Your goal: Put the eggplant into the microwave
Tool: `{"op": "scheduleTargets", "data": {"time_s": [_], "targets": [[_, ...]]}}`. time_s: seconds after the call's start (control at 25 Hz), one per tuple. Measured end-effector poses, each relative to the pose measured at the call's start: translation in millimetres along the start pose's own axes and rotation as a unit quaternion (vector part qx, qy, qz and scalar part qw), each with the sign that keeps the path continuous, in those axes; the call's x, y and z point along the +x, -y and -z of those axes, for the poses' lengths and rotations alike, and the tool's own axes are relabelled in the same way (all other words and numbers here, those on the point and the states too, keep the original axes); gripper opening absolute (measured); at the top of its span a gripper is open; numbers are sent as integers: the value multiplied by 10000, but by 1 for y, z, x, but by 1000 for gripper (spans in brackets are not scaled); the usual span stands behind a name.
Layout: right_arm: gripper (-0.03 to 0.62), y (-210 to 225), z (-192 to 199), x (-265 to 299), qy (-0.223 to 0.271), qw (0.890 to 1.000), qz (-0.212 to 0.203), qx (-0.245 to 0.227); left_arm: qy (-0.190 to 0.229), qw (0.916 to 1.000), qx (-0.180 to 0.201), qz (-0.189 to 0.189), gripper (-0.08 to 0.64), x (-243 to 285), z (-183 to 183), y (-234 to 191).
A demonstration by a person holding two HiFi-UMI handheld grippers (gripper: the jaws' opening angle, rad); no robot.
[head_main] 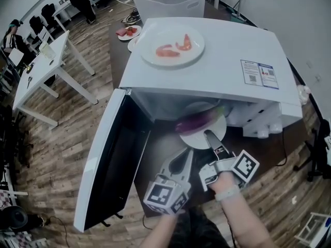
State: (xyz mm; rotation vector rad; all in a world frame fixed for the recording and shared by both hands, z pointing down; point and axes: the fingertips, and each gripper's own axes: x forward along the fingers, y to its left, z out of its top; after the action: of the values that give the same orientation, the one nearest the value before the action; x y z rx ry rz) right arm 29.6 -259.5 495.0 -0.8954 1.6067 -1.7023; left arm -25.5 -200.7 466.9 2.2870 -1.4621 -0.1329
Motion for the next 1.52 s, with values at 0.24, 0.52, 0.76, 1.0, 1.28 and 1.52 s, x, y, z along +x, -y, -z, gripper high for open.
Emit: {"op": "scheduleTargets", "data": {"time_s": [0.24,0.52,0.76,1.0,1.28,1.52], "targets": [[17,0,0,7,13,10000,-14,-38,-229,9984,331,398,0,7,9,18],[18,0,-1,16,-25,10000,-19,-71,-308,9980,345,433,2,17,8,13],[21,-4,4,20,-280,9992,-111,-266,-287,9986,141,419,0,18,10,4],[25,-3,10,21,-509,9978,-179,-376,-283,9987,6,420,1,21,8,-2],[28,-2,8,28,-613,9970,-135,-447,-407,9974,151,581,2,29,12,8],[31,-6,15,32,-930,9929,-231,-700,-400,9974,129,585,0,34,11,8]]}}
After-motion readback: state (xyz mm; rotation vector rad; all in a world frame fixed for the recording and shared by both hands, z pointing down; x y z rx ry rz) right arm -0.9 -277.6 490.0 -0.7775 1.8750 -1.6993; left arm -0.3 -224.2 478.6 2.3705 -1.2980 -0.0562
